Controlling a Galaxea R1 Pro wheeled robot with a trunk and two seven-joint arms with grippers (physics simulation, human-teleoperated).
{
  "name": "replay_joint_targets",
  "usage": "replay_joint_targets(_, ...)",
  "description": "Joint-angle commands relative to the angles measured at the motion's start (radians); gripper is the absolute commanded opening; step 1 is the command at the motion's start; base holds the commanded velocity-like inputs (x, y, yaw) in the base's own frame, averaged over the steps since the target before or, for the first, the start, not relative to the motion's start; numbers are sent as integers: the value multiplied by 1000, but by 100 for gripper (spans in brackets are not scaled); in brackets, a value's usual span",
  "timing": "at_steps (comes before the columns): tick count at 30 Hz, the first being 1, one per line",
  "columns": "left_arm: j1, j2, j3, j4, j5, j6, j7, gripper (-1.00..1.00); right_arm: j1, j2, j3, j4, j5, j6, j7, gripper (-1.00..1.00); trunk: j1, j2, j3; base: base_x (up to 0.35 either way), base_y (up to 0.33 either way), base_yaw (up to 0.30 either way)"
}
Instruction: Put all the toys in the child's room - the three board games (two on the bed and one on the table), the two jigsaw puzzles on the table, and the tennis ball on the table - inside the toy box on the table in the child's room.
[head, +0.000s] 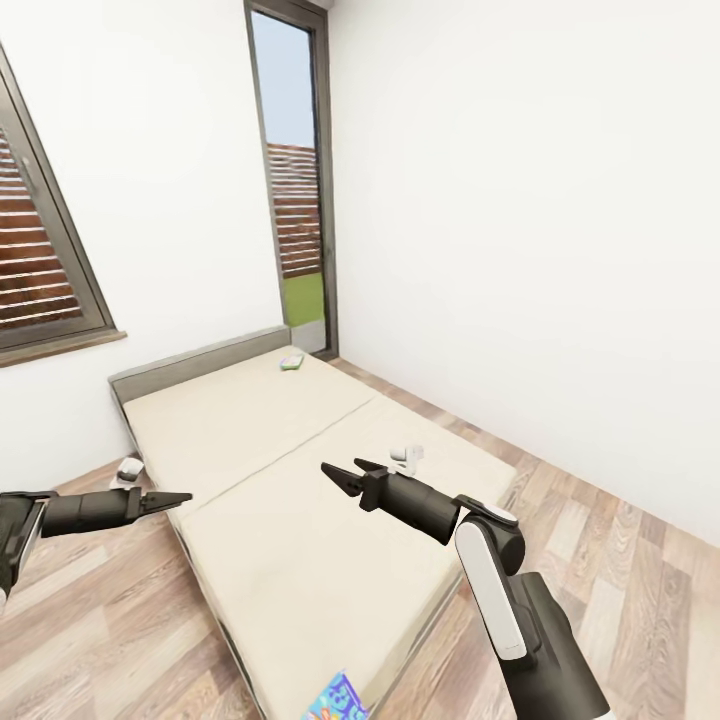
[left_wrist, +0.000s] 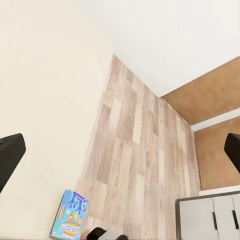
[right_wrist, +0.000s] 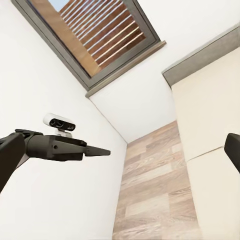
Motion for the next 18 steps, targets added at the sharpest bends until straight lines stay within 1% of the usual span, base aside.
replay_joint_targets(1,-1,-3,4,-1,-11,11,-8,100,-1,0,-1,-1,-5,7,0,100,0,-2,-2,0,-211,1)
replay_joint_targets(7,-1,-7,3,-1,-13,11,-8,100,-1,0,-1,-1,-5,7,1,100,0,-2,-2,0,-254,0)
replay_joint_targets(18,-1,-8,3,-1,-14,11,-8,100,-1,0,-1,-1,-5,6,2,100,0,-2,-2,0,-289,0)
